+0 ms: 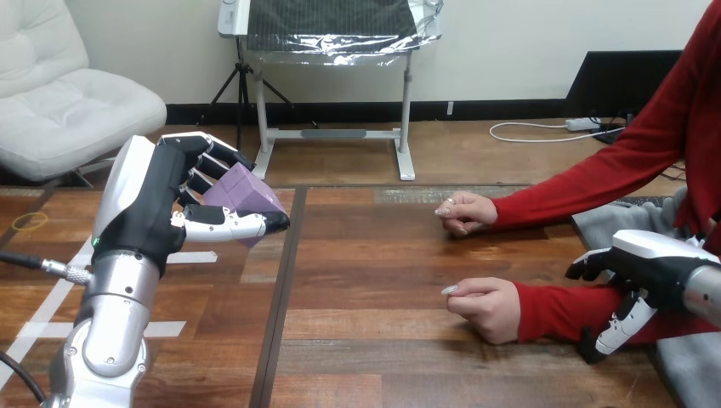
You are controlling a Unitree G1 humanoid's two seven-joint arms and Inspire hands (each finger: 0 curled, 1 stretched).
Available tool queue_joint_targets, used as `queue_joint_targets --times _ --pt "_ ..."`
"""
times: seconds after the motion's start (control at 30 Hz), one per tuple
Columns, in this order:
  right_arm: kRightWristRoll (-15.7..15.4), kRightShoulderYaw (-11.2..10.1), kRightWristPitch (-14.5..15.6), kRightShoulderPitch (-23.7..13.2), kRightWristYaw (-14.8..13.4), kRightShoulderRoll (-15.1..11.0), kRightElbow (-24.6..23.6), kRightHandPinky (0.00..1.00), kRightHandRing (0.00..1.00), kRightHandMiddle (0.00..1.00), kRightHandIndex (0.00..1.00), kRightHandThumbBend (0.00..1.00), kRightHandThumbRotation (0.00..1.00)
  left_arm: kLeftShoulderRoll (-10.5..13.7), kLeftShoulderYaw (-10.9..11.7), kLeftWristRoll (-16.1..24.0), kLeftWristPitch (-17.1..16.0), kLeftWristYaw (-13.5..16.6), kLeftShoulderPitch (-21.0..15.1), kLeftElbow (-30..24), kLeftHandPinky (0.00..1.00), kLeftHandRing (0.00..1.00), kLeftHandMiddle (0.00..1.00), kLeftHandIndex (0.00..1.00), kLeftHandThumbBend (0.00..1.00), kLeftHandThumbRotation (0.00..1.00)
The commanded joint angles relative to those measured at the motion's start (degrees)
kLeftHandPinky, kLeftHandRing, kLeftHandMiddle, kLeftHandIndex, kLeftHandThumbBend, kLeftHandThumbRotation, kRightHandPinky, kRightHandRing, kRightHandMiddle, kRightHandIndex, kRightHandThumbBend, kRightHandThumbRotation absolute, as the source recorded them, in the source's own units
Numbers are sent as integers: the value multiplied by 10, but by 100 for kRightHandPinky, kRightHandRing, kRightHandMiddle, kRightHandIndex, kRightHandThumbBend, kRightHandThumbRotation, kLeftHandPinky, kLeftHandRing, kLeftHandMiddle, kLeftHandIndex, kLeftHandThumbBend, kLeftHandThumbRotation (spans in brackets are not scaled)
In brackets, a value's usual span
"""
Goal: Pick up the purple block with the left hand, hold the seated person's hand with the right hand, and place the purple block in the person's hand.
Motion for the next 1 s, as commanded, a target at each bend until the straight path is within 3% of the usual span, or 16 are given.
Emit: queue_joint_targets --times 0.0,0.5,0.67,0.97 --pt "-12 23 3 -19 -9 33 4 63 81 86 84 100 16 -1 14 -3 -11 -2 -39 -28 24 30 36 41 76 0" --pt "-38 53 8 -18 -52 51 11 60 77 80 81 99 18 -2 14 -3 -12 -7 -38 -29 26 31 36 41 76 0" --pt "-47 63 12 -21 -59 58 17 57 71 77 79 96 20 -3 14 -3 -9 -9 -38 -30 25 30 36 41 76 0" --pt "-59 82 11 -26 -72 71 37 57 71 76 76 92 21 -6 15 -3 -2 -11 -37 -34 24 29 35 42 76 0"
